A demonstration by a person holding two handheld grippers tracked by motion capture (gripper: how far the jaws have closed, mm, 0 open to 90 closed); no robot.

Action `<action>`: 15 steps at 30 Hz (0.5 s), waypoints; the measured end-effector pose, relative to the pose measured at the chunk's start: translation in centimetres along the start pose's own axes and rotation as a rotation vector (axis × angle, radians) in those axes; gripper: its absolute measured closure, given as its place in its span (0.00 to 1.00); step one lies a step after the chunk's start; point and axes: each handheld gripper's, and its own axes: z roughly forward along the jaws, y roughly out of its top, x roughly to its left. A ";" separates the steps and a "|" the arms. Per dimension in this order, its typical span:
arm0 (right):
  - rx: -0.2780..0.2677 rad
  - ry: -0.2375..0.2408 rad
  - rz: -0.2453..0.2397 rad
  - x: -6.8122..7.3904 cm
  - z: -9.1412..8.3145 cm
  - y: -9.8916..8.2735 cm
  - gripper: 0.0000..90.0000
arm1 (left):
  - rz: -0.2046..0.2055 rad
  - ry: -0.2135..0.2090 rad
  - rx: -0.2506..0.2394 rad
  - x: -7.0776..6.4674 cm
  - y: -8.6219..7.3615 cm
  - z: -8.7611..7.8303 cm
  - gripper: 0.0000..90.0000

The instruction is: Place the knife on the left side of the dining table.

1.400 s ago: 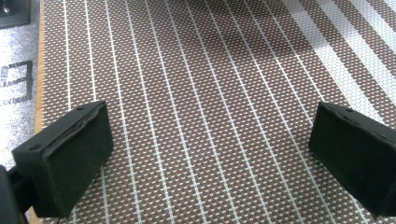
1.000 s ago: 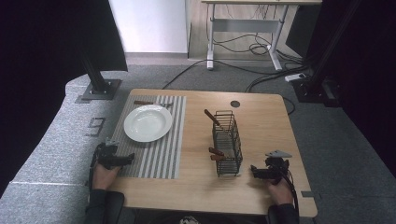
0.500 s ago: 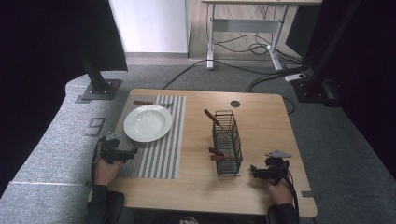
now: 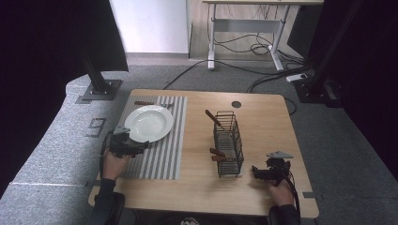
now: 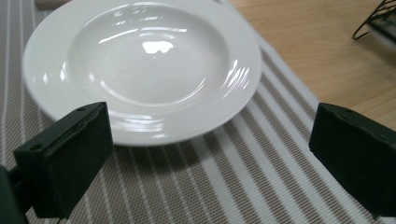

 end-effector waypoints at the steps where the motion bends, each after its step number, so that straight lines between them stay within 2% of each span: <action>1: 0.000 0.000 0.000 0.0 0.0 0.0 0.00 | 0.003 -0.006 -0.003 -0.2 0.3 0.1 0.00; 15: -0.001 -0.001 0.000 0.0 0.0 0.0 0.00 | 0.017 -0.064 -0.049 -2.9 3.8 0.9 0.00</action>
